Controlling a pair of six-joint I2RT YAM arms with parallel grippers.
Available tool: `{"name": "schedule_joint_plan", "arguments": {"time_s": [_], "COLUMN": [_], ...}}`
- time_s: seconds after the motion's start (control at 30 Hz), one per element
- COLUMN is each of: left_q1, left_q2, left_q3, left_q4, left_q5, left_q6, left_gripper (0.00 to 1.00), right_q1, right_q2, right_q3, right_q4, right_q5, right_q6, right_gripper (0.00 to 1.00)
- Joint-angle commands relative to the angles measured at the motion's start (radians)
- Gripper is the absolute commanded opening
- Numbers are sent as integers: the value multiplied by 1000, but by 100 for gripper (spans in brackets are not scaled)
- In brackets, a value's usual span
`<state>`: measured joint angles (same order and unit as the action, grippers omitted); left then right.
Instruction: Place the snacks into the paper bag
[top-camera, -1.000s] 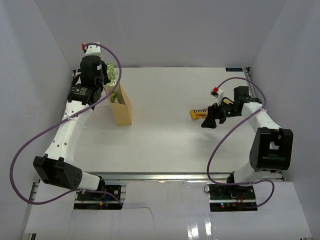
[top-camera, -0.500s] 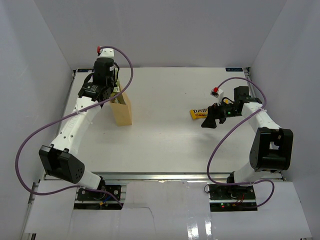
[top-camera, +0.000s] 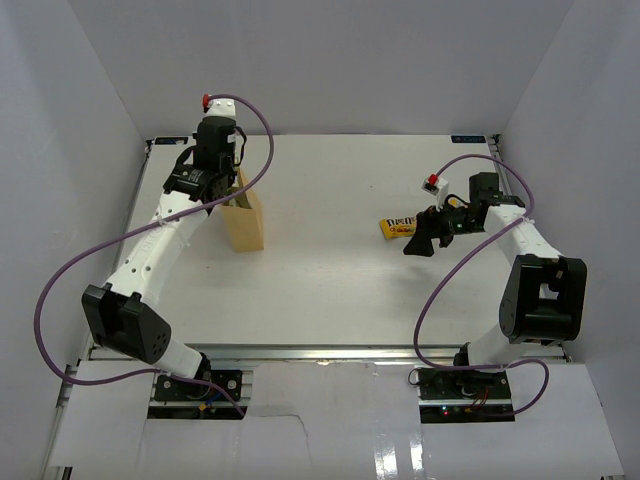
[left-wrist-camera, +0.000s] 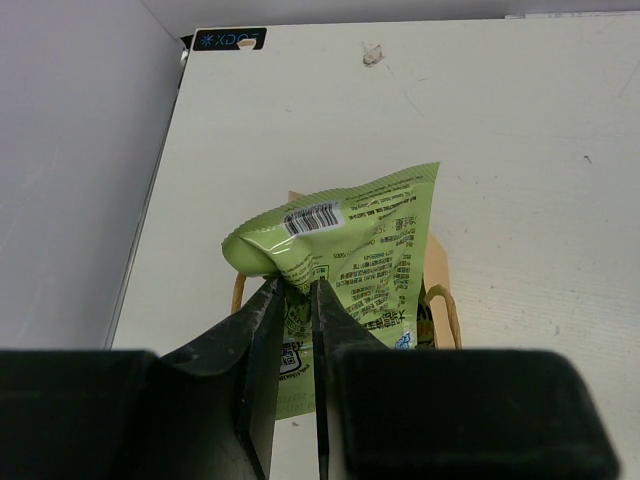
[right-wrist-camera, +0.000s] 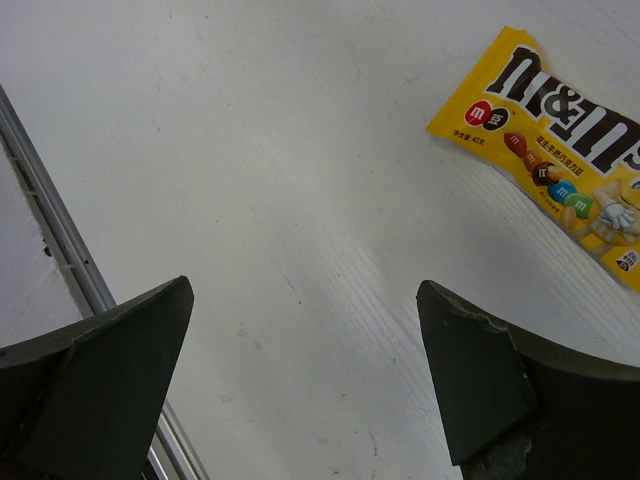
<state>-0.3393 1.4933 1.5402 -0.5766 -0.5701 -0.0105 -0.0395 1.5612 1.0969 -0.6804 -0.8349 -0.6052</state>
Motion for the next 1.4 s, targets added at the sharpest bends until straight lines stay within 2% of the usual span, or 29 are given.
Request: {"name": "schedule_joint_plan", "arguments": {"time_s": [0.0, 0.1, 0.17, 0.67, 0.77, 0.97, 1.0, 1.07, 1.1, 1.23, 1.37], "left_q1": [-6, -6, -6, -9, -12, -15, -15, -17, -15, -15, -13], "left_q2": [-25, -27, -27, -59, -62, -76, -82, -113, -128, -250, -443], "left_q3": [8, 3, 0, -9, 11, 98, 119, 136, 139, 65, -89], "left_q4": [-3, -6, -9, -23, -28, -49, -54, -57, -60, -39, 15], "left_q5": [-28, -24, -22, -31, -19, 38, 70, 113, 152, 232, 346], "left_q6": [7, 4, 1, -25, -32, -78, -98, -112, -135, -222, -308], "left_gripper": [0, 0, 4, 47, 52, 54, 58, 64, 74, 92, 98], "right_q1": [-7, -7, -8, -11, -11, -13, -13, -14, -14, -14, -14], "right_q2": [-15, -16, -18, -26, -27, -36, -38, -38, -36, -18, 3], "right_q3": [-6, -6, -6, 0, -2, -3, -6, -9, -11, 11, 55], "right_q4": [5, 5, 5, 4, 4, 2, 4, 4, 4, 2, 4], "right_q5": [-30, -32, -30, -35, -35, -29, -26, -24, -24, -17, 29], "right_q6": [-4, -5, -5, -2, -2, -5, -7, -13, -13, -7, 16], "right_gripper": [99, 99, 99, 99, 99, 99, 99, 99, 99, 99, 100]}}
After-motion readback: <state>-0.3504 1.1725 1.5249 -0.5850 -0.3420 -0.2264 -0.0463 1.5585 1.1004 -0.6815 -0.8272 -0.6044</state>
